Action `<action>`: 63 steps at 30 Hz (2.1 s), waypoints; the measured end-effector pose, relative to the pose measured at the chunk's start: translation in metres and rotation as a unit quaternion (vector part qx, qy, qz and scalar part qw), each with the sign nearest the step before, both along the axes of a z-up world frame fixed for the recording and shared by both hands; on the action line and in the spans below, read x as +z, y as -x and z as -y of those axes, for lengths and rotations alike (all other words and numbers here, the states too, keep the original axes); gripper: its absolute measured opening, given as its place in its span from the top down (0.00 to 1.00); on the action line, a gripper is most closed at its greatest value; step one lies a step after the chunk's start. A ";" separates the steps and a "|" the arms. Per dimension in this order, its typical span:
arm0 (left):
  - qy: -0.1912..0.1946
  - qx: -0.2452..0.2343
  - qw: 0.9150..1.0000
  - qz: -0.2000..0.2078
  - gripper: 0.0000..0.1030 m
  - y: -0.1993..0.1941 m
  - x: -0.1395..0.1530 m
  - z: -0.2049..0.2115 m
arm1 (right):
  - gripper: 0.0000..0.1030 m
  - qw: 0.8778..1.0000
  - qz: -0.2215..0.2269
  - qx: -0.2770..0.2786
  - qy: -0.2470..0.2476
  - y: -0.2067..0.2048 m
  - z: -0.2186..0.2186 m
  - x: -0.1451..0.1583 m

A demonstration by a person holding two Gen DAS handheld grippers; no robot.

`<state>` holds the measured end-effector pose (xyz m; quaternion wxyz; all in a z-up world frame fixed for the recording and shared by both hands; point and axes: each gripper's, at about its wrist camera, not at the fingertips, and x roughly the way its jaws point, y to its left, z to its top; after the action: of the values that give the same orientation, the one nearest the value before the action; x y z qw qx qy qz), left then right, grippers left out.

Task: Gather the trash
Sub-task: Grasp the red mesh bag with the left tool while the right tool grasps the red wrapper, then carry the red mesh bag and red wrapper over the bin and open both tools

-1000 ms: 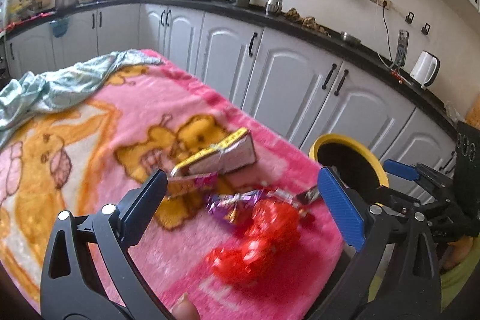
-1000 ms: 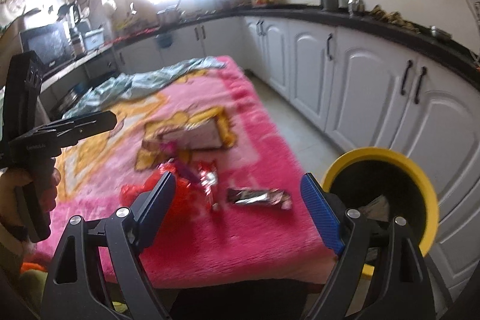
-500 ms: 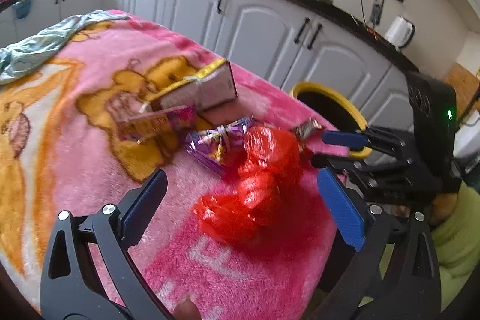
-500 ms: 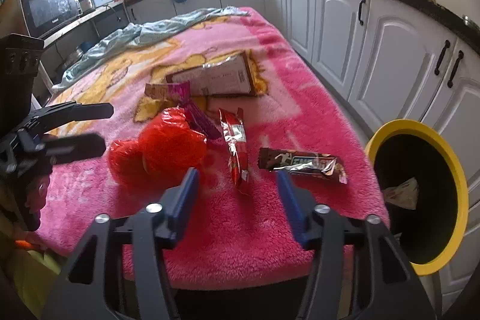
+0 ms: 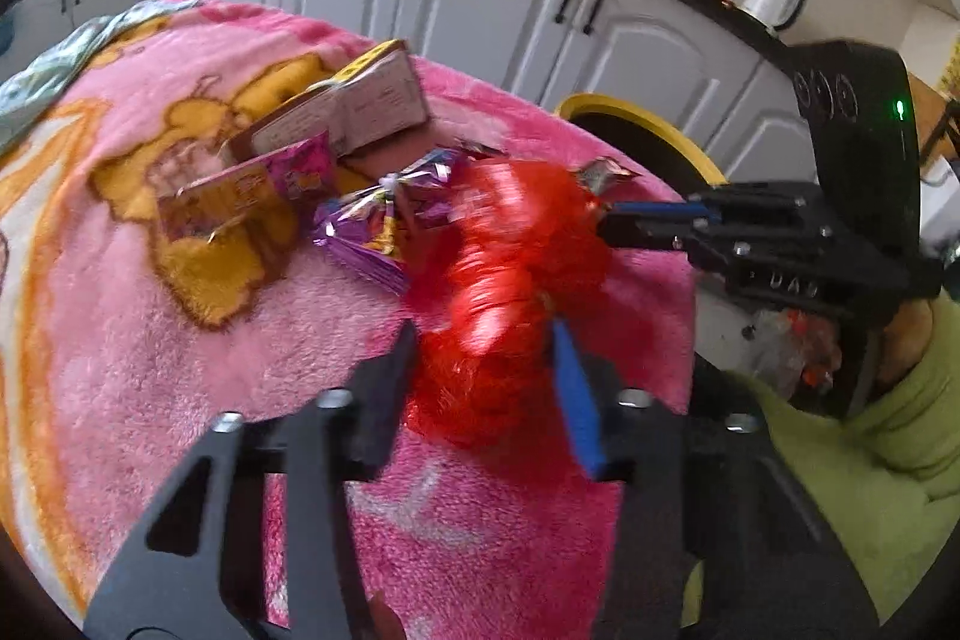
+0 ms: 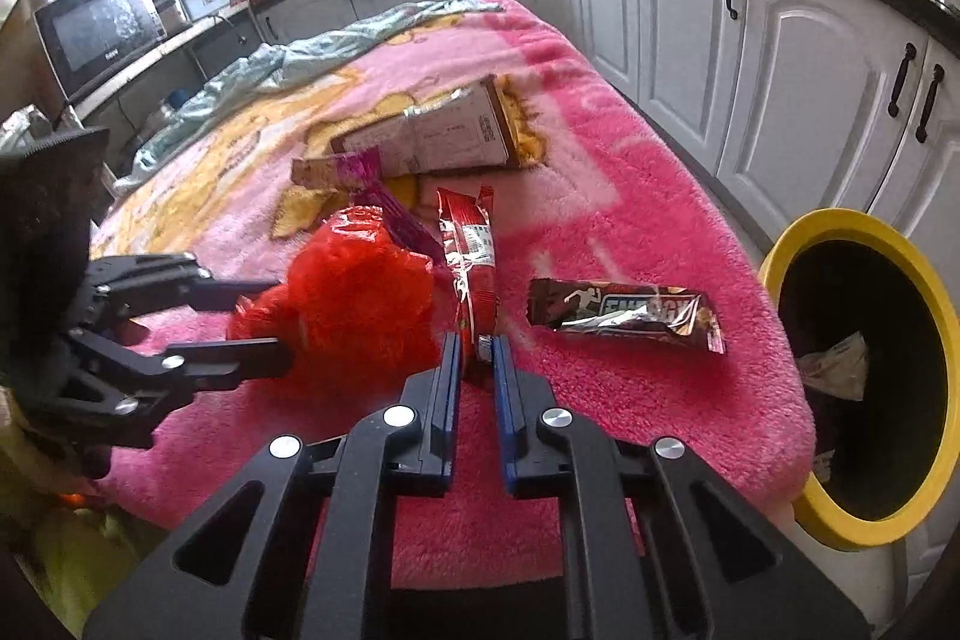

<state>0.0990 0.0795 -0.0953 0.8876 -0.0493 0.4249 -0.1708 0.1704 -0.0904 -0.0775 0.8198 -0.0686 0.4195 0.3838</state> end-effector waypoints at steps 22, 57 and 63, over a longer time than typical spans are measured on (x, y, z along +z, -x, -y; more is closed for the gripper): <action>-0.011 -0.017 0.995 0.095 0.81 -0.031 0.081 0.059 | 0.90 0.990 0.078 -0.093 -0.075 -0.011 0.091 0.073; 0.014 -0.053 0.997 0.053 0.62 -0.173 0.047 0.224 | 0.61 0.947 0.029 -0.307 -0.090 -0.074 0.252 0.020; 0.010 -0.043 0.997 0.061 0.55 -0.166 0.047 0.211 | 0.60 0.946 0.016 -0.310 -0.098 -0.075 0.256 0.015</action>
<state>0.2651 -0.1312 -0.0486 0.9031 -0.0299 0.3703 -0.2155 0.2455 -0.3466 -0.0620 0.9076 0.1391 0.3671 0.1485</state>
